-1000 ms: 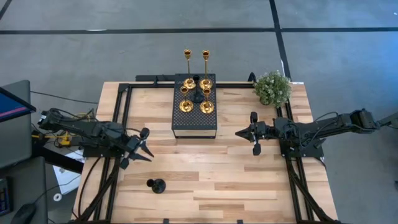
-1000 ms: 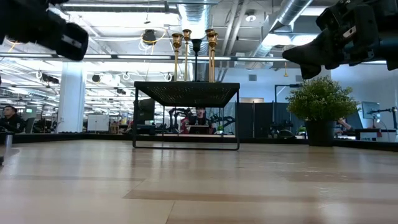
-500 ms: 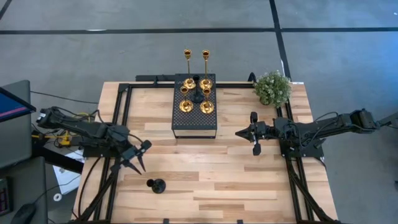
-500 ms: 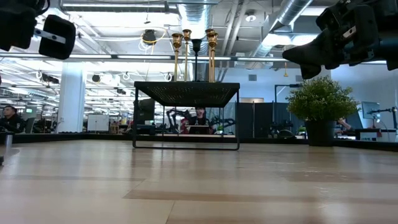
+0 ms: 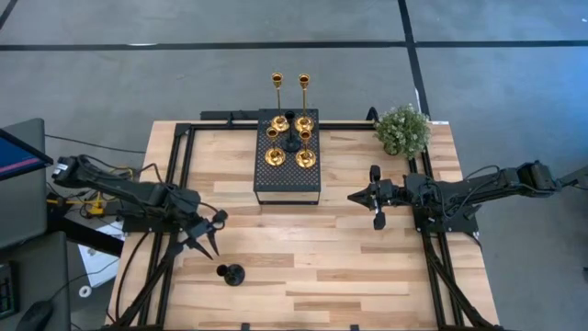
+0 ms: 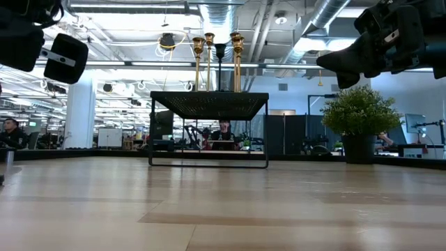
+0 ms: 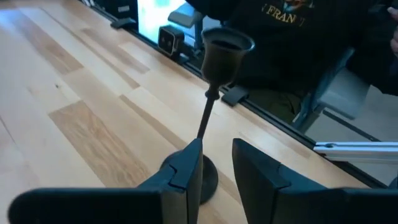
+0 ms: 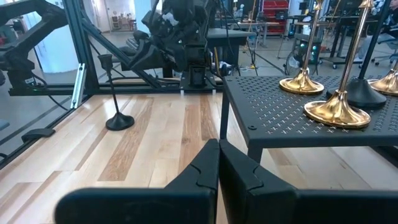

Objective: Pick & Place candle stick holders
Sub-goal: Put the black candle holder on the shelf

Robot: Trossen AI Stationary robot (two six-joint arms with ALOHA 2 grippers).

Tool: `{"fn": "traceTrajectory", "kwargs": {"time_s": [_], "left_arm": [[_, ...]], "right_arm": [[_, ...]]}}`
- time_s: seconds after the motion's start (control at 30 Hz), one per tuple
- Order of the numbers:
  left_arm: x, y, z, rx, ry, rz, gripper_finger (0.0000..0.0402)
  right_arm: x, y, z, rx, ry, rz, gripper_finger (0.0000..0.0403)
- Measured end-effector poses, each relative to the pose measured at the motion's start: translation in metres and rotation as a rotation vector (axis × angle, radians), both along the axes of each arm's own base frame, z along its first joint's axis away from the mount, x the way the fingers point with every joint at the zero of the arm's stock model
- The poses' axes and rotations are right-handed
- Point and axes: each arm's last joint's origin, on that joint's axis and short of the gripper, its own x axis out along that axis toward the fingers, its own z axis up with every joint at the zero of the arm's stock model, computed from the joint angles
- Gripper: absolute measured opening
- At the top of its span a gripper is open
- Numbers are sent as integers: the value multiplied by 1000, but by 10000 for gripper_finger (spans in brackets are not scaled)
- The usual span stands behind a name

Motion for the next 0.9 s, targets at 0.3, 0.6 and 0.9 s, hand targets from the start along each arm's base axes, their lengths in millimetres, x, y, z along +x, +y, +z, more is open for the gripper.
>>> {"fn": "traceTrajectory", "kwargs": {"time_s": [0.3,0.6,0.9], "left_arm": [[5,-1,-5,13,46,0,87],[11,-3,0,-3,-16,3,87],[20,-5,-10,17,63,5,87]], "right_arm": [[0,0,0,0,0,0,0],[0,0,0,0,0,0,0],[0,0,0,1,0,0,0]]}}
